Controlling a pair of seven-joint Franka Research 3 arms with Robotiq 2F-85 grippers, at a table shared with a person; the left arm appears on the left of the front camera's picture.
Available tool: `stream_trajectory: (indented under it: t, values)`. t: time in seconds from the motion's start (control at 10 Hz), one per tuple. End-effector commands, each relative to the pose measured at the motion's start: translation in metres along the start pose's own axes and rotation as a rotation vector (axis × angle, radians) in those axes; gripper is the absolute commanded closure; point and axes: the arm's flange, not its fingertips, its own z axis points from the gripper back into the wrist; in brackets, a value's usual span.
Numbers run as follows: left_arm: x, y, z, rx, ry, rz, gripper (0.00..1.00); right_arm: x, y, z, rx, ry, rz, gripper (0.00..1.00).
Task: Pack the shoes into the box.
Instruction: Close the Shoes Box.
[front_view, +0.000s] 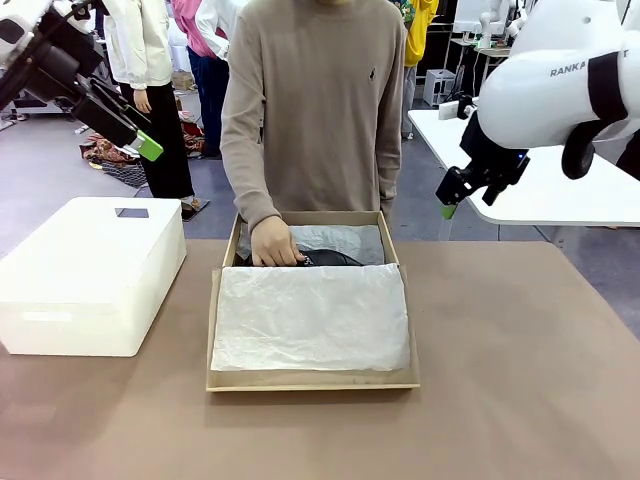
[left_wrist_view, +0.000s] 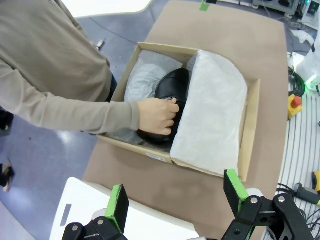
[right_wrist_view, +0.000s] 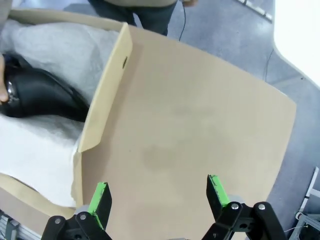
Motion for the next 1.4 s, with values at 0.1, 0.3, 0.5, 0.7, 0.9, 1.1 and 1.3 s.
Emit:
stream_trajectory:
  t: [0.1, 0.3, 0.5, 0.7, 0.9, 1.1, 1.3]
  values:
    - [0.0, 0.0, 0.001, -0.01, -0.013, 0.004, 0.0, 0.004, 0.008, 0.004, -0.006, -0.009, -0.011, 0.0]
    - [0.0, 0.0, 0.001, -0.01, -0.013, 0.004, 0.0, 0.004, 0.008, 0.004, -0.006, -0.009, -0.011, 0.0]
    - [0.0, 0.0, 0.001, -0.01, -0.013, 0.004, 0.0, 0.004, 0.008, 0.004, -0.006, -0.009, -0.011, 0.0]
    - [0.0, 0.0, 0.001, -0.01, -0.013, 0.004, 0.0, 0.004, 0.002, 0.001, 0.005, -0.003, 0.098, 0.0]
    - [0.0, 0.0, 0.001, -0.01, -0.013, 0.004, 0.0, 0.008, -0.021, -0.006, 0.094, 0.023, 0.3, 0.0]
    - [0.0, 0.0, 0.001, -0.01, -0.013, 0.004, 0.0, 0.009, -0.035, -0.013, 0.153, 0.012, 0.427, 0.0]
    - [0.0, 0.0, 0.001, -0.01, -0.013, 0.004, 0.0, 0.011, -0.048, -0.017, 0.269, -0.074, 0.581, 0.0]
